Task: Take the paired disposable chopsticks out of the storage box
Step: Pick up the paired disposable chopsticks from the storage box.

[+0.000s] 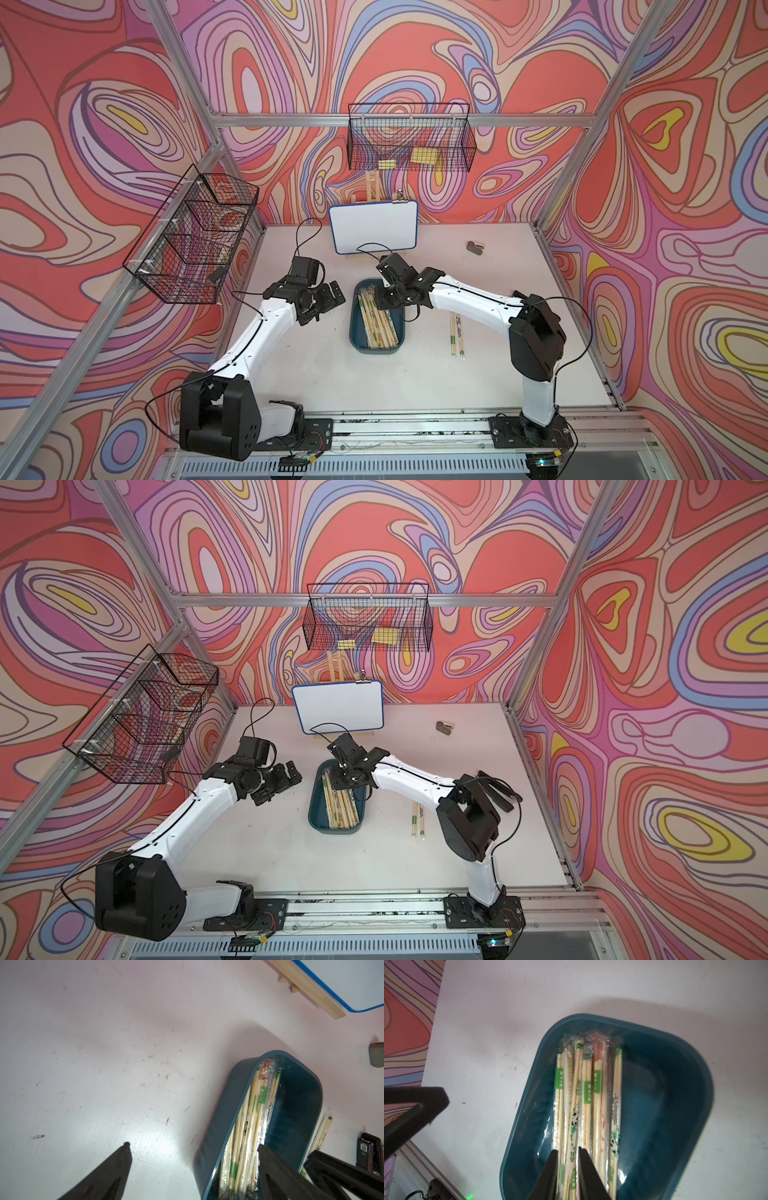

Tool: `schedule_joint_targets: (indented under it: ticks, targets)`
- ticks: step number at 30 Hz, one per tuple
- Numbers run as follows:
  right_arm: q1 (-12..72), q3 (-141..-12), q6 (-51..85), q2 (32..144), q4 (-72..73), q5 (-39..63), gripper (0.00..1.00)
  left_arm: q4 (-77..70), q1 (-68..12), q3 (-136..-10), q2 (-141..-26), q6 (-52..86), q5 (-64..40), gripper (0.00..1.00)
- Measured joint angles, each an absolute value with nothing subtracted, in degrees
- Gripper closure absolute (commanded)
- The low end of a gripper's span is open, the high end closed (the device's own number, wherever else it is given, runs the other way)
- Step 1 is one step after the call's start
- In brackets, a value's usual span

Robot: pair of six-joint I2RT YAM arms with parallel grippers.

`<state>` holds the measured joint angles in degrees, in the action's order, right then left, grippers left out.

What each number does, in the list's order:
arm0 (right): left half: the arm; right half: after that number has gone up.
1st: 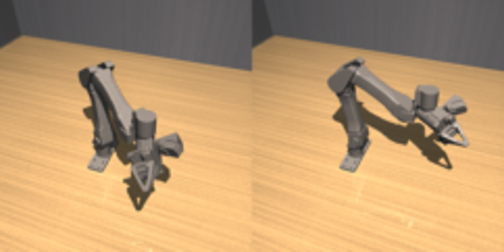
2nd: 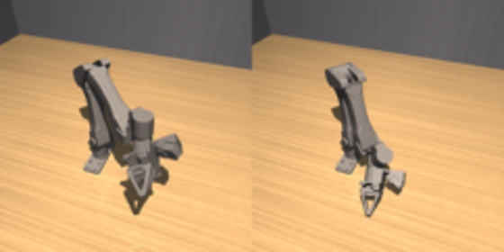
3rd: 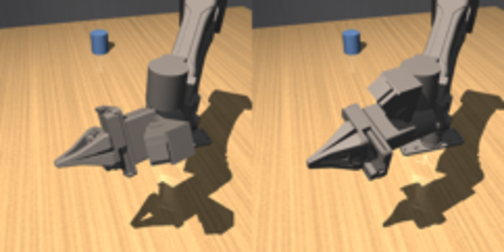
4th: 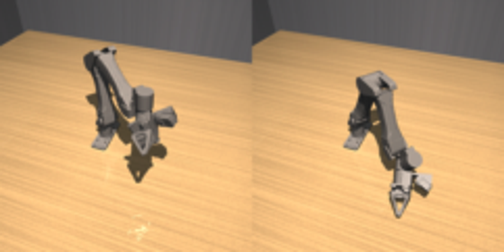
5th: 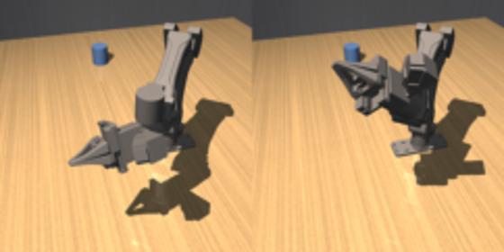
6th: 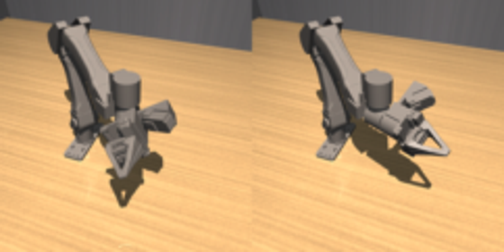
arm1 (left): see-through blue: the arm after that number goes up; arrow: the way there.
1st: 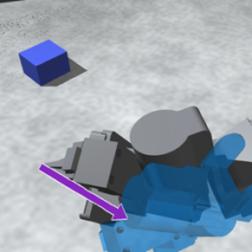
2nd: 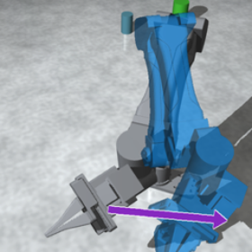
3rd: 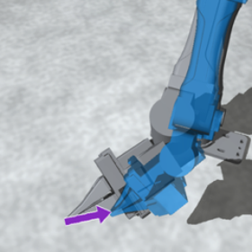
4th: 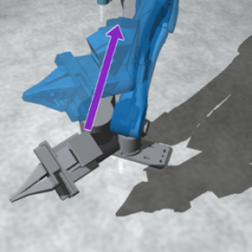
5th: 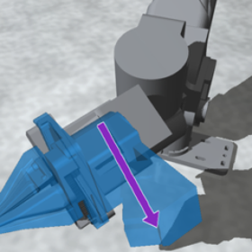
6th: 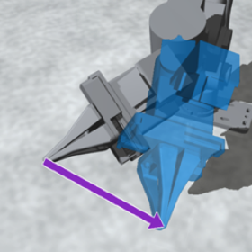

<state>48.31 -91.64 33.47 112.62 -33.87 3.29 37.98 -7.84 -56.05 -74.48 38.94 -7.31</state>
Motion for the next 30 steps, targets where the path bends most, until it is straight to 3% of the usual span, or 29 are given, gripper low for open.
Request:
schedule_joint_targets:
  ticks: [19, 30]
  targets:
    - [51.48, -93.97, 34.79, 121.91, -34.48, 4.40, 0.81, 37.89, -5.54, -53.98, -72.47, 37.93, -9.69, 0.00]
    - [51.48, -95.85, 34.59, 122.80, -36.51, 2.09, 0.76, 37.78, -5.52, -53.80, -72.42, 37.93, -10.37, 0.00]
